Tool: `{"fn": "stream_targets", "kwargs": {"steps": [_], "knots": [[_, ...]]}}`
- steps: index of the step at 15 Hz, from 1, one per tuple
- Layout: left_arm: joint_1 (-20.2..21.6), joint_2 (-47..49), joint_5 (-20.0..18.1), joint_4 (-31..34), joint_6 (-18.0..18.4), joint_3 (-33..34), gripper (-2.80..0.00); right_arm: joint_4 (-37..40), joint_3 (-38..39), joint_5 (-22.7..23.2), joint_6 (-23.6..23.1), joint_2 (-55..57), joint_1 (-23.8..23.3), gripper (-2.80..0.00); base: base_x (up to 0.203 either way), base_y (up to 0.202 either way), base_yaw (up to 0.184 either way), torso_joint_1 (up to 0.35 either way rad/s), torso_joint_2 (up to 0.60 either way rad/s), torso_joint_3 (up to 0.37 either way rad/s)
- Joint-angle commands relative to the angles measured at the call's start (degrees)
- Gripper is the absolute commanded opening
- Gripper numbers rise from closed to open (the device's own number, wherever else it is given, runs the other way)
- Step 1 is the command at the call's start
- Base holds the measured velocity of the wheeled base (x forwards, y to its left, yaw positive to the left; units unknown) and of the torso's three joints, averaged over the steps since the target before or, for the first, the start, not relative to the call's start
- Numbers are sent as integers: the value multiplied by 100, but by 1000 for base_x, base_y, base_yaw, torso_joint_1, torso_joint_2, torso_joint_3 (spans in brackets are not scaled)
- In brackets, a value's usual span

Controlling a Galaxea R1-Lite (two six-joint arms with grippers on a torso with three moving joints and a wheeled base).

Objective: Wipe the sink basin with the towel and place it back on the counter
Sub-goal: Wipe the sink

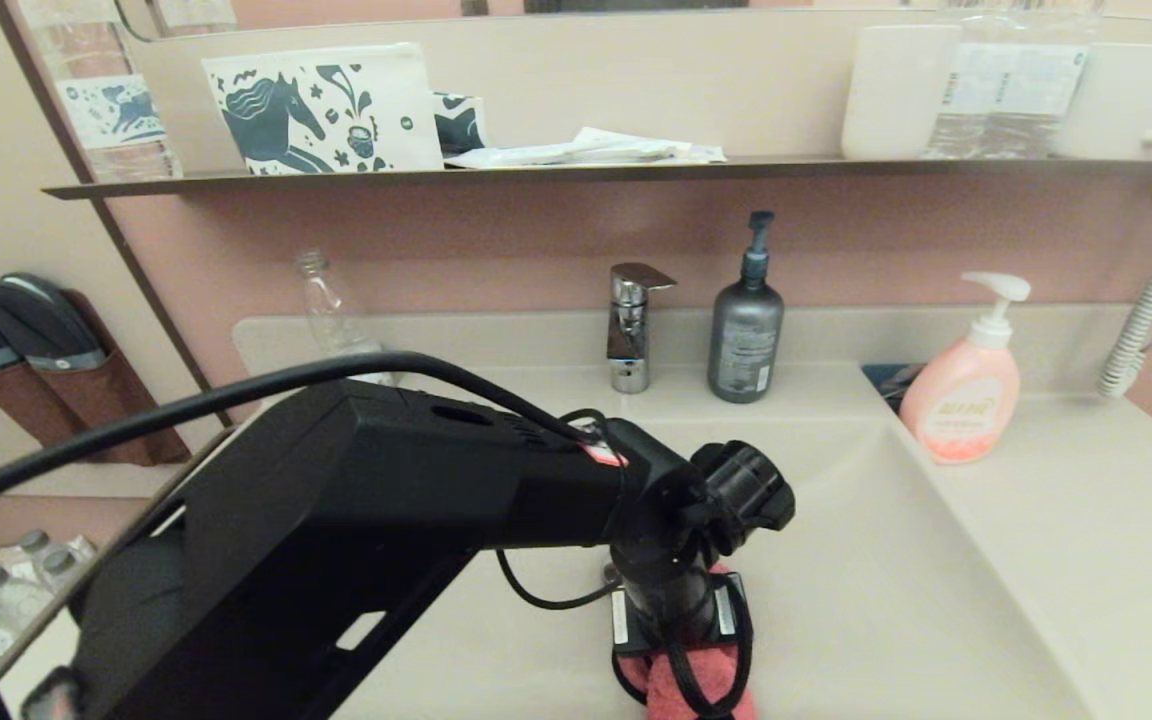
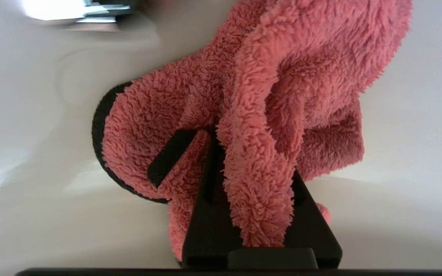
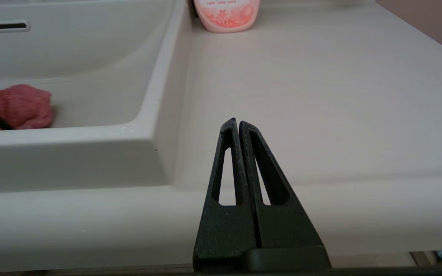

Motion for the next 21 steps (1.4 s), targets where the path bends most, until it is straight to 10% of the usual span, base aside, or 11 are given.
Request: {"fn": "stream_targets", "kwargs": {"steps": [1,8,21], "knots": [[163,-292,21,97,36,544,-280,0,0,-1,0,5,1,-280,0,0,0,0,0,0],[373,-1003,184,111,357,1807,-280,0,0,-1,0,6,1,-280,0,0,0,0,0,0],[2187,-1214,903,-630,2958,2285,-280,0,0,-1,0,5,1,-280,0,0,0,0,0,0]]}}
